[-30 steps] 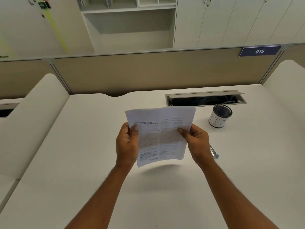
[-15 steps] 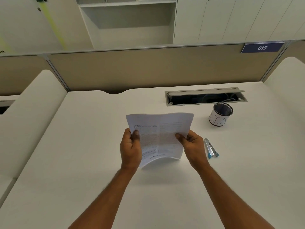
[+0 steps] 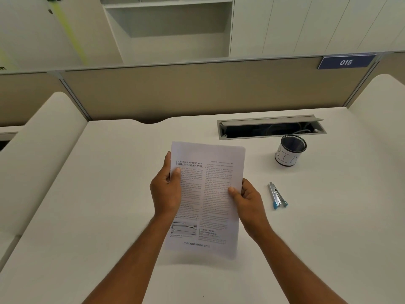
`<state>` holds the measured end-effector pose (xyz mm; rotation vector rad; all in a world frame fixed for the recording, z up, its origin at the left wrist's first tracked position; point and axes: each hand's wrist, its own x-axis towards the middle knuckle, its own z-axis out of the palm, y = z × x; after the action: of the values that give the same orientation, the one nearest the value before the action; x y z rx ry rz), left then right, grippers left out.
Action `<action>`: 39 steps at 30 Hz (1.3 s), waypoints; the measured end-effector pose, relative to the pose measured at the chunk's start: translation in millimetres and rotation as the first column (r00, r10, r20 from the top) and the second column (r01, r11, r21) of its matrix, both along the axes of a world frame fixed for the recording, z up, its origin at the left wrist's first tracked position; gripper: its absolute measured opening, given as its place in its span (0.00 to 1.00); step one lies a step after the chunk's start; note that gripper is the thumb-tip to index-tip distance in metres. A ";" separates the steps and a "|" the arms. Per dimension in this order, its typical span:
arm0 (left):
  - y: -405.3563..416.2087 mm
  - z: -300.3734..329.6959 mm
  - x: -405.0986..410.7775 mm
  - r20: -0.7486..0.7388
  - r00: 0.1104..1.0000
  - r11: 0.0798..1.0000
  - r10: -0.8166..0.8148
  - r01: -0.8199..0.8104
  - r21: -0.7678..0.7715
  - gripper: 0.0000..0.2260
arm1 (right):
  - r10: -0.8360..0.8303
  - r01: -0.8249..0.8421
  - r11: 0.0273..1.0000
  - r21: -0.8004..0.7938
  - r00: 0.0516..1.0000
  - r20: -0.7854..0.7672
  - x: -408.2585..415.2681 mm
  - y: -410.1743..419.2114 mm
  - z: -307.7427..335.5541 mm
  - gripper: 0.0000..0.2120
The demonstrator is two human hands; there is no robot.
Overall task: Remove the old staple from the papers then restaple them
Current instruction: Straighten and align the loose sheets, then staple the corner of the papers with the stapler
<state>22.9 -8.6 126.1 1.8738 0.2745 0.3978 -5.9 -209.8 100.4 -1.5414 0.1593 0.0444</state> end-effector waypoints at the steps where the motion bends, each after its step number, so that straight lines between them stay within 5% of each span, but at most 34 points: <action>1: -0.5 -0.2 0.3 -0.005 1.000 1.000 0.007 -0.007 0.007 0.22 | -0.006 0.006 1.000 0.026 1.000 -0.016 -2.8 1.6 -1.0 0.10; 5: 0.9 -2.0 5.6 -0.021 1.000 0.999 -0.011 0.013 0.051 0.23 | 0.000 0.008 0.992 0.130 0.998 -0.061 -17.9 5.6 -7.9 0.11; 9: 11.2 -2.5 13.2 -0.089 0.991 0.990 -0.100 0.108 0.086 0.23 | 0.190 -0.186 0.972 0.141 0.982 -0.011 -24.1 -12.1 -14.2 0.18; 11: 17.5 -2.2 16.5 -0.125 0.982 0.982 -0.141 0.155 0.107 0.23 | 0.161 -0.160 0.986 0.054 0.987 -0.022 -15.2 -32.0 -19.0 0.20; 13: 21.5 -2.2 19.4 -0.159 0.971 0.970 -0.180 0.202 0.135 0.24 | 0.021 -0.023 0.975 -0.222 1.000 -0.013 2.6 -57.0 -27.5 0.19; 16: 20.7 -2.8 21.7 -0.197 0.951 0.945 -0.239 0.275 0.179 0.23 | -0.178 0.111 0.699 -0.706 0.984 -0.021 35.7 -98.6 -43.9 0.23; 19: 16.2 -4.4 20.9 -0.221 0.936 0.932 -0.275 0.316 0.179 0.23 | -0.264 -0.009 0.478 -0.879 0.952 -0.153 56.2 -120.8 -52.1 0.22; 23: 12.6 -7.9 22.1 -0.242 0.928 0.931 -0.285 0.328 0.161 0.21 | -0.235 -0.208 0.383 -0.900 0.920 -0.313 60.6 -121.1 -59.4 0.22; 28: 13.2 -8.9 22.9 -0.264 0.907 0.917 -0.328 0.373 0.144 0.19 | -0.235 -0.134 0.335 -0.933 0.947 -0.220 52.2 -108.8 -71.0 0.11; 32: 14.9 -13.2 22.5 -0.251 0.903 0.899 -0.349 0.398 0.181 0.13 | -0.277 -0.126 0.595 -0.794 0.895 -0.349 48.5 -109.1 -70.5 0.12; 35: 16.7 -15.9 21.8 -0.248 0.896 0.889 -0.368 0.417 0.189 0.12 | -0.232 0.117 0.960 -0.253 0.840 -0.490 39.1 -105.6 -56.1 0.17; 37: 17.3 -15.9 21.4 -0.247 0.891 0.875 -0.381 0.434 0.214 0.12 | -0.127 0.264 0.939 0.218 0.860 -0.494 29.2 -102.7 -44.3 0.16; 39: 16.6 -15.0 21.3 -0.244 0.887 0.859 -0.391 0.447 0.248 0.13 | -0.074 0.304 0.812 0.498 0.900 -0.430 20.3 -99.6 -34.5 0.14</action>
<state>44.2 8.0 111.1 2.2043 -0.0859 -0.0445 14.4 -309.4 65.8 -0.9044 0.5766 0.2220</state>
